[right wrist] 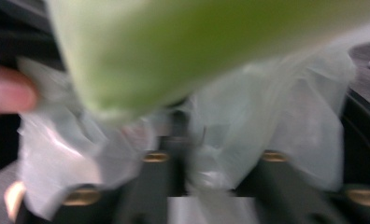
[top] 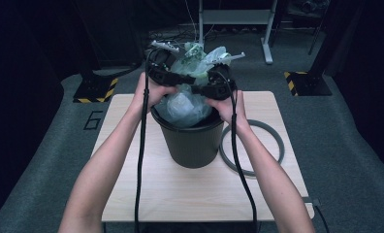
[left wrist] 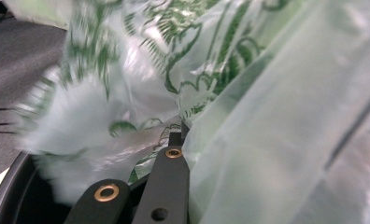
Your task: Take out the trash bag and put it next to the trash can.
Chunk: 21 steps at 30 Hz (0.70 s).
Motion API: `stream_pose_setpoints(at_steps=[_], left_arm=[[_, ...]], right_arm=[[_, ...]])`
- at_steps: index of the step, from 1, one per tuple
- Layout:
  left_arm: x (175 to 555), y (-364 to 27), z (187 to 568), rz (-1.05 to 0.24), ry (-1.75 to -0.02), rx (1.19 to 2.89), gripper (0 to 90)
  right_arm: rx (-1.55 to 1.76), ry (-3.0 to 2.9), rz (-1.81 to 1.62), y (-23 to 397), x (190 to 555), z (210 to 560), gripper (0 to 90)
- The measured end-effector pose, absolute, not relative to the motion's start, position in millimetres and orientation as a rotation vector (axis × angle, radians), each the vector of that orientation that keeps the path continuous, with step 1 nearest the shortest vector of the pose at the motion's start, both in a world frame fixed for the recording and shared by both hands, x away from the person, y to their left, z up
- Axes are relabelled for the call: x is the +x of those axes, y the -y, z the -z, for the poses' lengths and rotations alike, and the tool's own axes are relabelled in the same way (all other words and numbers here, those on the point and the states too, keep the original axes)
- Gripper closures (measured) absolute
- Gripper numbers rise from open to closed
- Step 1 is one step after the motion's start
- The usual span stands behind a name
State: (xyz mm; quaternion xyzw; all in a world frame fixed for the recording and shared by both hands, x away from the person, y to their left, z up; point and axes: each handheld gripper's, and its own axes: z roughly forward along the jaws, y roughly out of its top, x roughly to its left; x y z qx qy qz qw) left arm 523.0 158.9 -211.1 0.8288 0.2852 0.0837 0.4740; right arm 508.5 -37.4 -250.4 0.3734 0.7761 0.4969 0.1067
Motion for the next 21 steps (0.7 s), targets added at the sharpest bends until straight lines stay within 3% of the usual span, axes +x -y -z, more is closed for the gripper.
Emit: stream_pose_setpoints(at_steps=[2,6,10,13,17,21], left_arm=[[522.7,-161.5,212.1,-0.199,-0.686,2.009,85.0],[522.6,-164.9,215.5,-0.184,-0.677,2.019,62.2],[521.0,-163.5,219.9,-0.204,-0.684,2.042,45.3],[520.6,-158.5,224.2,-0.209,-0.694,2.081,37.9],[520.4,-150.3,233.8,-0.216,-0.703,2.141,41.0],[523.1,-147.0,240.9,-0.227,-0.726,2.161,60.6]], right_arm=[[1.111,-2.249,-1.472,35.6,506.2,248.7,90.0],[1.176,-2.200,-1.535,39.7,507.3,247.3,90.0],[1.256,-2.158,-1.643,49.0,509.1,246.0,90.0],[1.285,-2.130,-1.709,53.0,509.7,244.0,90.0],[1.280,-2.118,-1.736,51.7,508.3,242.2,90.0],[1.282,-2.139,-1.726,49.1,507.4,242.8,90.0]])
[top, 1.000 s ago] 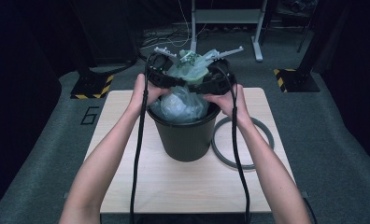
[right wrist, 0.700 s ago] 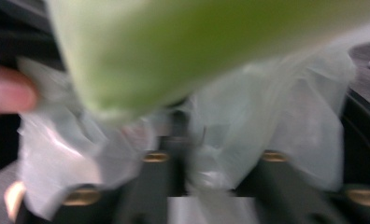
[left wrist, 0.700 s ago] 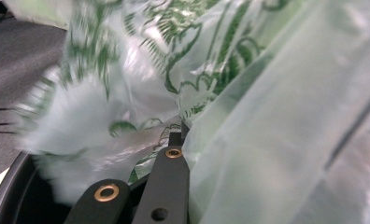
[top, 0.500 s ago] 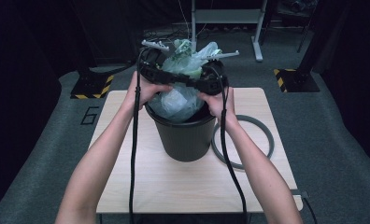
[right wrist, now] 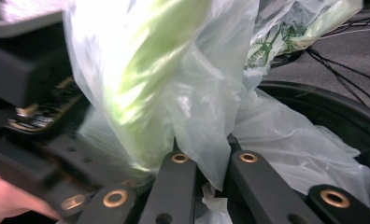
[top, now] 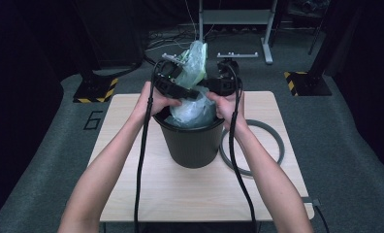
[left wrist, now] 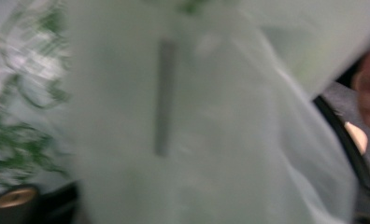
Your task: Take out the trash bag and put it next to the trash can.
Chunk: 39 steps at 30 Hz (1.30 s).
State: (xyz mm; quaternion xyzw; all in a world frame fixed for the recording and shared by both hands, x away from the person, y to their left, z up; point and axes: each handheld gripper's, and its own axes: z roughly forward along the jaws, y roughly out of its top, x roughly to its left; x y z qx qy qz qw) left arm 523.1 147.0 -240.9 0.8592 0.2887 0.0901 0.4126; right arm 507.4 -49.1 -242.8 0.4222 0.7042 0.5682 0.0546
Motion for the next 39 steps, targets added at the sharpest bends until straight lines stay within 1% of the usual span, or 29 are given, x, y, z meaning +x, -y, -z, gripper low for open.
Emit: stream_pose_setpoints(at_steps=[4,6,8,12,13,15,16,17,19,20,22,25,27,29,34,39], left_arm=[[526.2,-148.2,245.4,-0.222,-0.751,2.142,80.0],[526.8,-148.5,247.2,-0.228,-0.753,2.133,85.5],[527.2,-149.5,247.3,-0.248,-0.754,2.122,87.7],[528.3,-149.6,246.0,-0.266,-0.765,2.097,88.5],[528.0,-148.8,245.9,-0.274,-0.764,2.095,88.5],[527.8,-148.6,245.4,-0.286,-0.769,2.096,88.5],[528.1,-149.0,245.2,-0.287,-0.771,2.091,88.5],[528.4,-149.6,244.8,-0.291,-0.772,2.088,88.5],[528.6,-150.3,243.7,-0.306,-0.777,2.087,88.5],[529.0,-150.7,243.2,-0.304,-0.780,2.087,88.5],[528.8,-151.1,241.5,-0.317,-0.785,2.084,88.5],[528.4,-152.3,238.4,-0.329,-0.784,2.083,88.4],[527.7,-153.7,235.5,-0.339,-0.786,2.072,88.4],[527.3,-155.8,232.1,-0.346,-0.788,2.060,88.4],[525.4,-160.1,223.9,-0.373,-0.789,2.047,88.4],[523.3,-164.5,216.9,-0.394,-0.787,2.042,88.4]], right_arm=[[1.304,-2.131,-1.727,51.1,508.4,245.2,90.0],[1.324,-2.126,-1.715,53.4,509.1,247.1,90.0],[1.339,-2.121,-1.684,55.0,509.8,248.5,90.0],[1.333,-2.127,-1.583,54.9,509.0,251.0,89.0],[1.321,-2.128,-1.551,54.1,508.4,251.0,86.4],[1.307,-2.135,-1.519,53.6,507.1,250.9,76.6],[1.305,-2.144,-1.500,54.1,507.1,250.9,73.5],[1.291,-2.139,-1.483,54.8,506.3,250.8,68.7],[1.264,-2.149,-1.433,55.7,503.8,249.5,53.7],[1.256,-2.147,-1.411,56.0,502.5,248.9,47.8],[1.239,-2.139,-1.380,58.5,498.6,247.4,31.2],[1.217,-2.120,-1.358,64.5,493.5,245.8,19.4],[1.188,-2.102,-1.346,70.7,489.0,244.9,14.8],[1.164,-2.090,-1.338,77.4,483.2,244.2,14.5],[1.151,-2.032,-1.340,101.6,467.1,247.6,10.4],[1.156,-1.995,-1.324,131.2,447.6,262.6,8.4]])
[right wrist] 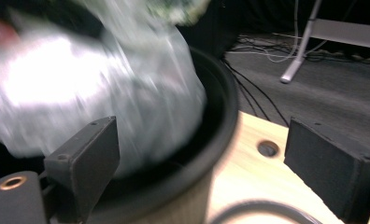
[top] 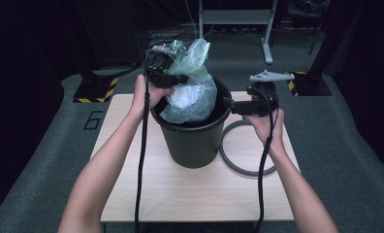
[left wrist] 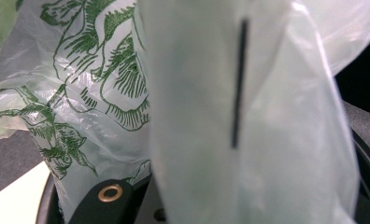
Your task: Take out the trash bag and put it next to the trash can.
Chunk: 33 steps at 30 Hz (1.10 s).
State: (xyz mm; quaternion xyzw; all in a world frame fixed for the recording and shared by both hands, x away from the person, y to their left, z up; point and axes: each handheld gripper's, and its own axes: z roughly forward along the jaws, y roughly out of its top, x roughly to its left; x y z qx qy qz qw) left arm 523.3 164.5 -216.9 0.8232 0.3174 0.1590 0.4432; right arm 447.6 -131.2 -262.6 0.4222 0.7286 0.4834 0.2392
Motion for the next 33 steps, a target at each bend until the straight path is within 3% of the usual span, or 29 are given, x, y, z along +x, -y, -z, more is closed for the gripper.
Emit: stream_pose_setpoints(at_steps=[7,23,33], left_arm=[[521.8,-169.4,207.9,-0.418,-0.787,2.033,88.4],[518.4,-193.8,198.7,-0.454,-0.801,1.958,88.4],[515.8,-220.3,201.3,-0.480,-0.834,1.902,88.4]], right_arm=[[1.190,-1.977,-1.255,167.2,415.9,313.2,7.5],[1.379,-1.975,-1.109,204.8,375.6,441.9,5.4],[1.462,-1.973,-1.014,211.5,366.4,490.4,5.5]])
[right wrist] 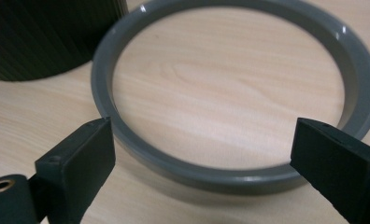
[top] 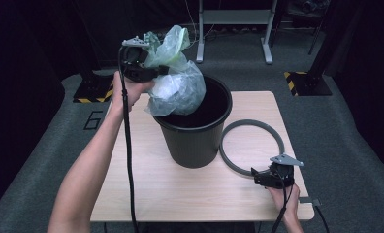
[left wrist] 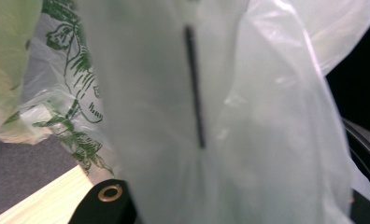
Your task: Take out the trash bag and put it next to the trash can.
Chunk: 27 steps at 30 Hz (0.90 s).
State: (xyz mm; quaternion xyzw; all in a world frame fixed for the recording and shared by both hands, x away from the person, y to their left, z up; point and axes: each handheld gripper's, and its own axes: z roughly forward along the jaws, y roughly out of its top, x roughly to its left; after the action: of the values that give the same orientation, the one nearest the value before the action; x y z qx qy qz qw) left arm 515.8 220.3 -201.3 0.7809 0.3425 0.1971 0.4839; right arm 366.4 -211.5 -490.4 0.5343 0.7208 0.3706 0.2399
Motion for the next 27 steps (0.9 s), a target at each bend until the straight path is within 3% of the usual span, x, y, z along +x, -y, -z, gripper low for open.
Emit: stream_pose_setpoints(at_steps=[10,27], left_arm=[[516.5,-243.8,207.5,-0.489,-0.874,1.822,88.4],[517.6,-284.1,232.4,-0.521,-0.968,1.723,88.3]], right_arm=[[1.545,-1.922,-0.973,224.6,360.1,518.6,5.4],[1.563,-1.879,-0.962,229.8,357.8,524.3,5.4]])
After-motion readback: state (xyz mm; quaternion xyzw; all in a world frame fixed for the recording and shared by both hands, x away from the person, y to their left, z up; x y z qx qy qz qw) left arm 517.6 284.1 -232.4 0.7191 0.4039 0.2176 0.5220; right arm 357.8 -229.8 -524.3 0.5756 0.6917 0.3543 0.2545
